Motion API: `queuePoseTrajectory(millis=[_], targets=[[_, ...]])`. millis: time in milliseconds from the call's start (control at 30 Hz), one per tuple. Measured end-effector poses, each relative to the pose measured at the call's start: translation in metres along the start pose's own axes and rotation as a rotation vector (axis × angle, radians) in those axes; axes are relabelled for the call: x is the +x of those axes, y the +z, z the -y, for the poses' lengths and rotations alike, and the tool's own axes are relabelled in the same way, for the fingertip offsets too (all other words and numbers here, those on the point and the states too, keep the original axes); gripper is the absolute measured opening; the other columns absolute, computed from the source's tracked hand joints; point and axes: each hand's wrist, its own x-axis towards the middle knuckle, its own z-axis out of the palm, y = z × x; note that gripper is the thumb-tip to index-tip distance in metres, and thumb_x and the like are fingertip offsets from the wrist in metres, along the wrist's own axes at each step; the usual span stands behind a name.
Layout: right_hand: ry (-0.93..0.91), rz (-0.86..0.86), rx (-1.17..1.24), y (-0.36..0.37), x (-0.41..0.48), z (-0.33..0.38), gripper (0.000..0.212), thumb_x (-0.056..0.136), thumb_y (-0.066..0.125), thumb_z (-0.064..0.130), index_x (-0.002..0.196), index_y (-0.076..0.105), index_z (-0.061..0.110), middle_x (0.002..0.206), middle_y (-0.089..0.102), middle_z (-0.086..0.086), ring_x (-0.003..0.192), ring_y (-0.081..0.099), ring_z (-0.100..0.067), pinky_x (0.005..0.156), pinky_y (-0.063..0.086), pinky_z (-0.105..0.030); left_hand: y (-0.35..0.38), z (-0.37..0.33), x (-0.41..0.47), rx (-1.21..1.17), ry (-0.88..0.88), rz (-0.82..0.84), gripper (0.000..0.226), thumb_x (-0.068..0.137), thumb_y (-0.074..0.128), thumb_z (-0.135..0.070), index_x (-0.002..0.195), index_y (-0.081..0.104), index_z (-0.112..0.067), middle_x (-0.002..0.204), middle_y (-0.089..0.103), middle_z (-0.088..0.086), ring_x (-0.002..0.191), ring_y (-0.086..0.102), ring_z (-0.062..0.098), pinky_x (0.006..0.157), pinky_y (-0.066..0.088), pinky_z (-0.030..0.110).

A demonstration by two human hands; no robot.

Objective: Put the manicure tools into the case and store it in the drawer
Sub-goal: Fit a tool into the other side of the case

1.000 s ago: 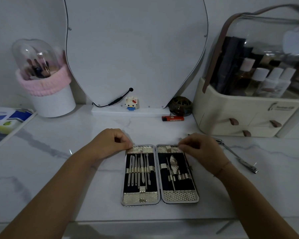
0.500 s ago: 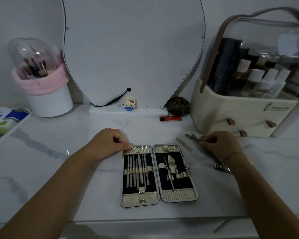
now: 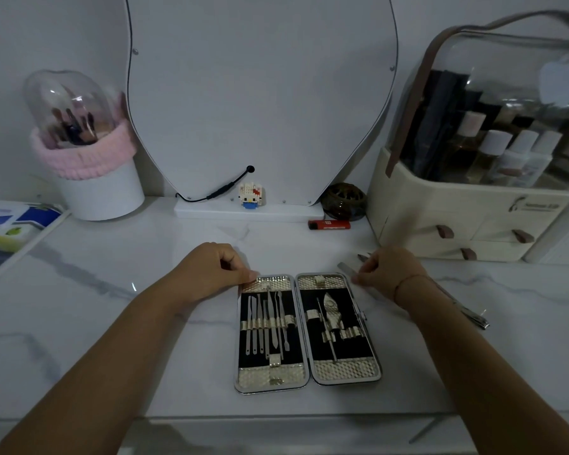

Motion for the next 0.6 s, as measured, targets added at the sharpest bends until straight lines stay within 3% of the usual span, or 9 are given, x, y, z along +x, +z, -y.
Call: queuePoseTrajectory(millis=[233,433,533,600], targets=[[-0.014,-0.013,0.0,0.0,0.0019,-0.0007,0.014,0.074,0.073,0.025,0.077,0.074,0.011,0.069,0.062,0.001,0.068,0.055,-0.011,0.069,0.042,-0.024,-0.0012,0.0018,0.0008,0.022,-0.019,0.013,0.021,0.069,0.083,-0.025,0.058,0.068,-0.015,0.071,0.067,0.001,0.061,0.057,0.002,0.061,0.043,0.012],[-0.041,-0.001,-0.045,-0.002,0.0016,0.0031,0.019,0.073,0.073,0.022,0.058,0.063,0.019,0.058,0.054,0.008,0.056,0.047,-0.003,0.056,0.037,-0.017,-0.0001,-0.0003,-0.0009,0.0,-0.026,0.003,0.02,0.07,0.082,-0.023,0.06,0.068,-0.013,0.071,0.067,0.0,0.062,0.057,0.002,0.06,0.044,0.012],[-0.082,0.008,-0.063,-0.0019,0.0013,0.0045,0.02,0.074,0.073,0.02,0.058,0.061,0.022,0.066,0.059,0.004,0.064,0.054,-0.008,0.069,0.048,-0.024,-0.0001,-0.0011,-0.0017,-0.007,-0.031,0.008,0.019,0.07,0.082,-0.021,0.061,0.069,-0.011,0.073,0.066,0.001,0.062,0.056,0.002,0.06,0.044,0.011],[-0.099,-0.025,-0.009,-0.0013,-0.0004,0.0035,0.015,0.074,0.072,0.018,0.069,0.059,0.02,0.073,0.057,0.004,0.071,0.054,-0.012,0.071,0.047,-0.024,-0.0001,-0.0017,-0.0019,-0.021,-0.034,0.012,0.019,0.071,0.082,-0.02,0.062,0.069,-0.01,0.073,0.066,0.002,0.061,0.056,0.002,0.058,0.043,0.009]])
